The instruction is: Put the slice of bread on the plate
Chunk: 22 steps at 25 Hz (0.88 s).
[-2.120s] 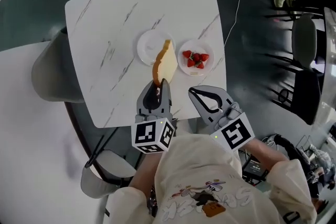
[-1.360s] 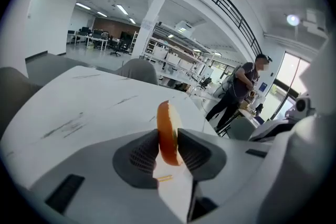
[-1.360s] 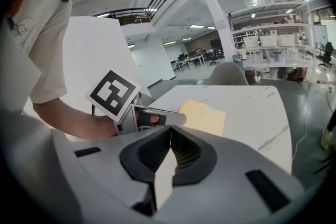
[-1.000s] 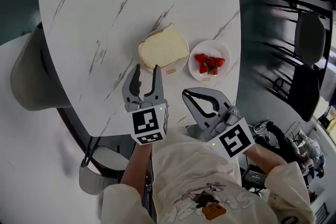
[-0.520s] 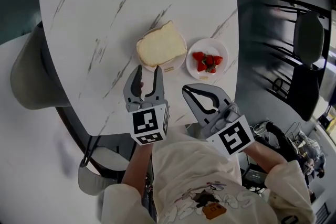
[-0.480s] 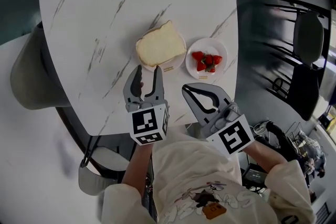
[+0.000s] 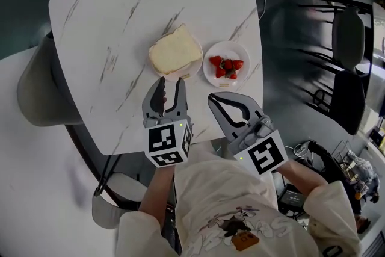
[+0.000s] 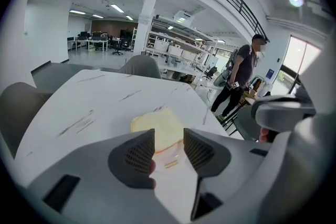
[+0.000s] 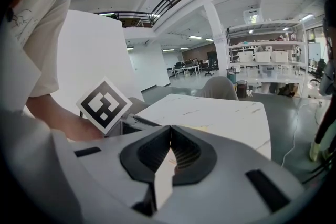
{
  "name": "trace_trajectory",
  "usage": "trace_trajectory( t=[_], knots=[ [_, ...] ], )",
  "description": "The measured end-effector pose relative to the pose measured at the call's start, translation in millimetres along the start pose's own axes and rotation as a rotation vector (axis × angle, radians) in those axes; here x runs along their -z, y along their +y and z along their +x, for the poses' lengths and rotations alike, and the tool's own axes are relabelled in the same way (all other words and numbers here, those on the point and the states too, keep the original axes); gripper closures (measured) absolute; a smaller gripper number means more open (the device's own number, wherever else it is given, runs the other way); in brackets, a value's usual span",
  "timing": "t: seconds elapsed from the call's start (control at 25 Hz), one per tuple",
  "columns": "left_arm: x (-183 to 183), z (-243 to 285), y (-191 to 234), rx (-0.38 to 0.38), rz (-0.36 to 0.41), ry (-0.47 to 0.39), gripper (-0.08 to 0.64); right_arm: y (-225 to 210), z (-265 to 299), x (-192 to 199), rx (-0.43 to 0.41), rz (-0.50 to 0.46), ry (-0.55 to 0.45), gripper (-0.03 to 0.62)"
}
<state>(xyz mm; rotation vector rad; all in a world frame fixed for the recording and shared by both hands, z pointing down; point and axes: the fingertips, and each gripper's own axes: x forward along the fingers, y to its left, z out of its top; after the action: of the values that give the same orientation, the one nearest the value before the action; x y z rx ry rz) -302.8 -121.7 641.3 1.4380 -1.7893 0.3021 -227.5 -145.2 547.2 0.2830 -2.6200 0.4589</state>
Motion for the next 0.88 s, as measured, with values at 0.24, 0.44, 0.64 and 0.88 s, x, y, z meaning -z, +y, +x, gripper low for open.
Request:
trace_trajectory(
  t=[0.24,0.44,0.64,0.88],
  knots=[
    [-19.9,-25.9,-25.6,-0.031,0.044,-0.065,0.441,-4.1,-22.2,-8.9,0.034,-0.013,-0.044,0.586],
    [-24.4,-50.5,-45.0,-0.069,0.086,-0.110,0.552,-5.6,-46.7,-14.8,0.058,-0.052,-0.078,0.586],
    [-26.8,-83.8,-77.3,-0.065,0.092,-0.134,0.552,-4.9,-83.2,-18.3,0.079,-0.107,-0.099,0.586],
    [-27.9,-127.1,-119.1,-0.069,0.111,-0.174,0.552,-0.8,-129.2,-32.0,0.104,-0.107,-0.144,0.586]
  ],
)
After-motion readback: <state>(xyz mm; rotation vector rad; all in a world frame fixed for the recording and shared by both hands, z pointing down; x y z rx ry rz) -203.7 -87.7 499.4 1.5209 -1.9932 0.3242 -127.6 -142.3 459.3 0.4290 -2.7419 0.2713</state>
